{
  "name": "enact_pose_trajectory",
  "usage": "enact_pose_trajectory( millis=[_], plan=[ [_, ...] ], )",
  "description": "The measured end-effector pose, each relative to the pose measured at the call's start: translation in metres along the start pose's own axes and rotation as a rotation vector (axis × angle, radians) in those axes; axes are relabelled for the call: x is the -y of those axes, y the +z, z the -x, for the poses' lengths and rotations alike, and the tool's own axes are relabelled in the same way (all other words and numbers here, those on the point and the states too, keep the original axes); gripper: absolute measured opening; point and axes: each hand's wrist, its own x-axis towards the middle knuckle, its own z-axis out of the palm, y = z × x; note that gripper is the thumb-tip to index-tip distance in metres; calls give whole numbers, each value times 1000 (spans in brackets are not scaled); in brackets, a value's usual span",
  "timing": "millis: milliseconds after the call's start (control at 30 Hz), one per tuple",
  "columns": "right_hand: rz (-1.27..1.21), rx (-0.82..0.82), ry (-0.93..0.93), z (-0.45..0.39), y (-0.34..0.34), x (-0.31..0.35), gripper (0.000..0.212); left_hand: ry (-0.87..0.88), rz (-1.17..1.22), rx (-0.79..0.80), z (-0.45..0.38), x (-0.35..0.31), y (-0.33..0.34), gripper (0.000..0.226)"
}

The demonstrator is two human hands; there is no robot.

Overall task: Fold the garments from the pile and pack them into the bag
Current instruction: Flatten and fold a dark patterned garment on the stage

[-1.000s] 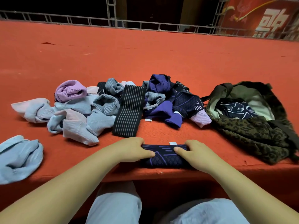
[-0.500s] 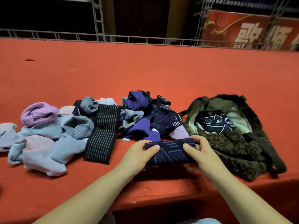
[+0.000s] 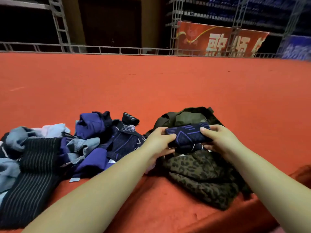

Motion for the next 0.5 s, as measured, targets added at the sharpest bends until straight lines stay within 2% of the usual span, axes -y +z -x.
enact_pose_trajectory(
  millis=[167,233,333,400,433,500],
  plan=[
    [-135,-16,92,-56,-3,-19,13,82,-247,-49,-55,-1,14,25],
    [-115,-37,91,-78,-1,-25,12,104,-305,-83,-75,-2,12,24],
    [-18,-56,68,-106,5,-28,17,125,-511,-145,-104,0,5,27],
    [67,-61,78,-118,7,-30,17,126,-827,-174,-114,1,-2,33],
    [130,-66,88,-123,8,-32,19,120,-959,-188,-119,1,-5,37],
    [341,-73,84,-131,8,-33,28,86,-1064,-178,-126,3,-12,45]
  ],
)
